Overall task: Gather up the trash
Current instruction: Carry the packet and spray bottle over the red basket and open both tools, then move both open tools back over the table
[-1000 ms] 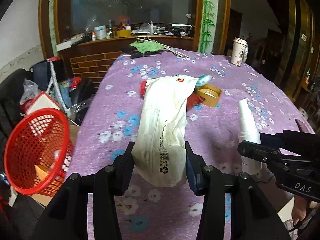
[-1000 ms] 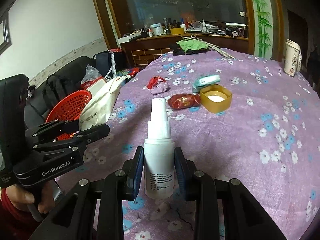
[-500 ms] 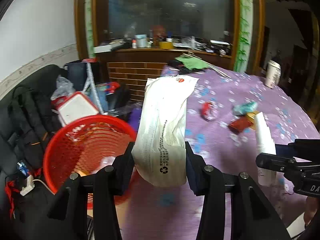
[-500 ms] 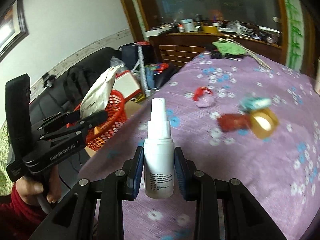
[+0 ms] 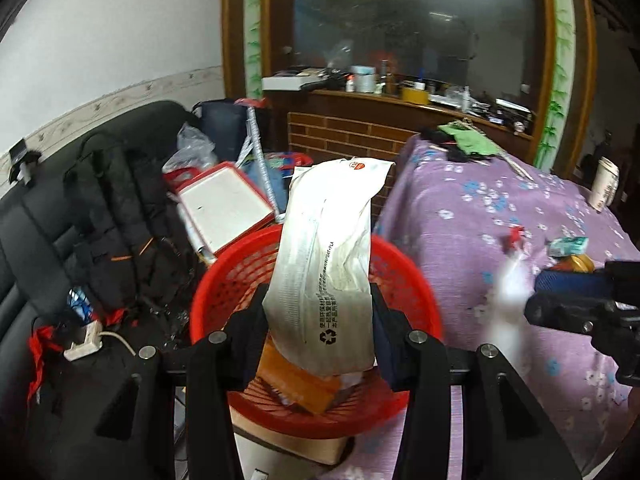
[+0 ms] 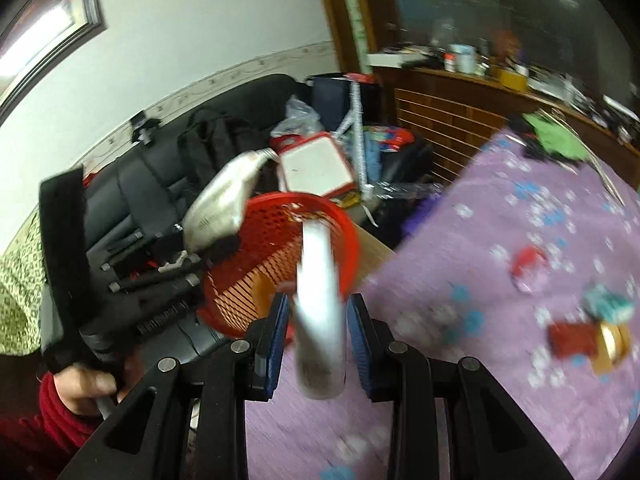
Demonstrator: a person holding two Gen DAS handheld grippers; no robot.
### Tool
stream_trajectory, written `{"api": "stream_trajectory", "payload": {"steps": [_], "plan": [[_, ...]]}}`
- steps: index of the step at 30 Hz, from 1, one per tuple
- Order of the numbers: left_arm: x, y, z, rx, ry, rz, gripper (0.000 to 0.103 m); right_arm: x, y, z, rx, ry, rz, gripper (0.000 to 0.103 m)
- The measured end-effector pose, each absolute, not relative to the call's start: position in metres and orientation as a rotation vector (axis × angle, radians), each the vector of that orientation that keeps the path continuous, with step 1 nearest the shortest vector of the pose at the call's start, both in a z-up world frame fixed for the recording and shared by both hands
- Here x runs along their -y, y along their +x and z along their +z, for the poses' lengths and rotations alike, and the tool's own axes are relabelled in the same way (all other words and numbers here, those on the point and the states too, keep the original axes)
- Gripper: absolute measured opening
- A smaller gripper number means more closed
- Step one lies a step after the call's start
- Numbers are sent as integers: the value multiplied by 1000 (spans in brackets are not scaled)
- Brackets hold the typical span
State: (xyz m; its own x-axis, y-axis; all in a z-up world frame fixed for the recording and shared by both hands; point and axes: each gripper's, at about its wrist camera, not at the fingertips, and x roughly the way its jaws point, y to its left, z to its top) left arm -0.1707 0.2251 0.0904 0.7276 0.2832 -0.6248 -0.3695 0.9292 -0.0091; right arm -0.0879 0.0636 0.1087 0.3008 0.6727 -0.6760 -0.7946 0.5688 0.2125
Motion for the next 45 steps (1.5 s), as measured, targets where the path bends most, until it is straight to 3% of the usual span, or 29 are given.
{"api": "stream_trajectory", "payload": {"steps": [7, 9, 11, 12, 17, 19, 21, 29, 31, 37, 45], "plan": [[-255, -171, 74, -698, -198, 381, 47, -115, -75, 102, -816, -148, 1023, 33], [-258, -172, 74, -696, -203, 373, 57, -107, -76, 101, -815, -136, 1024, 33], [-255, -171, 74, -687, -188, 366, 76, -97, -75, 99, -808, -145, 994, 33], [-252, -170, 74, -685, -176, 370, 77, -92, -72, 99, -811, -144, 985, 33], [-238, -166, 74, -681, -167, 353, 77, -46, -62, 93, -845, -83, 924, 39], [-227, -166, 78, -672, -153, 343, 77, -28, -58, 91, -866, -59, 889, 53], [-217, -165, 82, -666, -136, 329, 77, -5, -52, 88, -893, -33, 826, 57], [-166, -165, 95, -633, -138, 210, 77, 79, -61, 110, -847, 66, 661, 59], [-149, -163, 94, -639, -127, 170, 77, 102, -71, 109, -829, 172, 647, 80], [-103, -155, 91, -667, -65, 84, 77, 150, -115, 86, -886, 375, 654, 80], [-70, -154, 93, -659, -51, 14, 77, 161, -178, 82, -873, 366, 722, 81]]}}
